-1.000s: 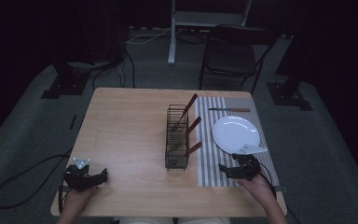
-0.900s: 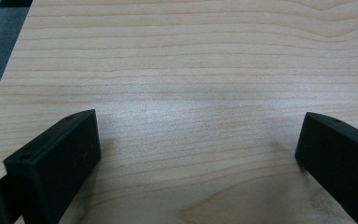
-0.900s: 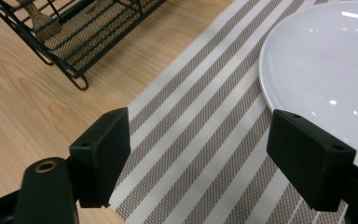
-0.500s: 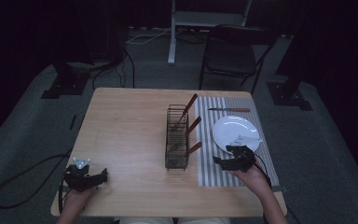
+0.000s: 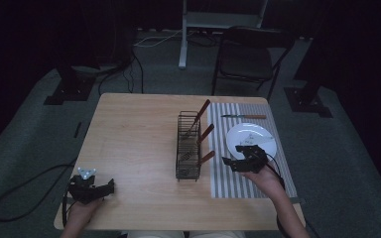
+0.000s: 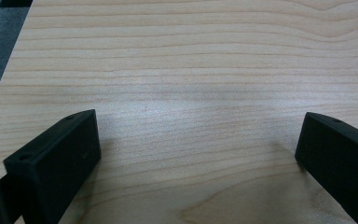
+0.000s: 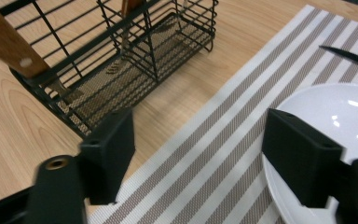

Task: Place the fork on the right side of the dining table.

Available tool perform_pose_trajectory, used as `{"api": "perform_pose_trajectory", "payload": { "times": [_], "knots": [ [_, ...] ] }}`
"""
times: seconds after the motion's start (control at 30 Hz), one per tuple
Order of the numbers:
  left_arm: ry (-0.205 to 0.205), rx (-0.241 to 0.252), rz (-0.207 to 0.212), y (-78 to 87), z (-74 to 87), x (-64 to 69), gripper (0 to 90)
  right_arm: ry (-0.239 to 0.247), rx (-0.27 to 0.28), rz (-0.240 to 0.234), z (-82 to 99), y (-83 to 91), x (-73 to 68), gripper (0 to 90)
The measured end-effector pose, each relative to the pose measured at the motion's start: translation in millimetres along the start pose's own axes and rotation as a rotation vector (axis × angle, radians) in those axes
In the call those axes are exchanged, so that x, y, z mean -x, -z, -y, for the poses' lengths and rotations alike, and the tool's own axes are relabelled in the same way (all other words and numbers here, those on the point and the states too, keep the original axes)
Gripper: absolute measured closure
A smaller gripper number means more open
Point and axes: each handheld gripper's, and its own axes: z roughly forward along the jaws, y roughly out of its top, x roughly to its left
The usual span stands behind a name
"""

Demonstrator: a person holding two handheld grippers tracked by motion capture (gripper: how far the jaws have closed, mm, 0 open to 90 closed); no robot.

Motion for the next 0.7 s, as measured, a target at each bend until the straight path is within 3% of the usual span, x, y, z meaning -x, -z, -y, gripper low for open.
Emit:
{"api": "perform_pose_trajectory", "payload": {
  "times": [0.7],
  "knots": [
    [0.003,0.003,0.002,-0.1,0.2,0.1,0.3,0.025,0.043,-0.045,-42.2,-7.4,-4.5,29.2]
  ]
}}
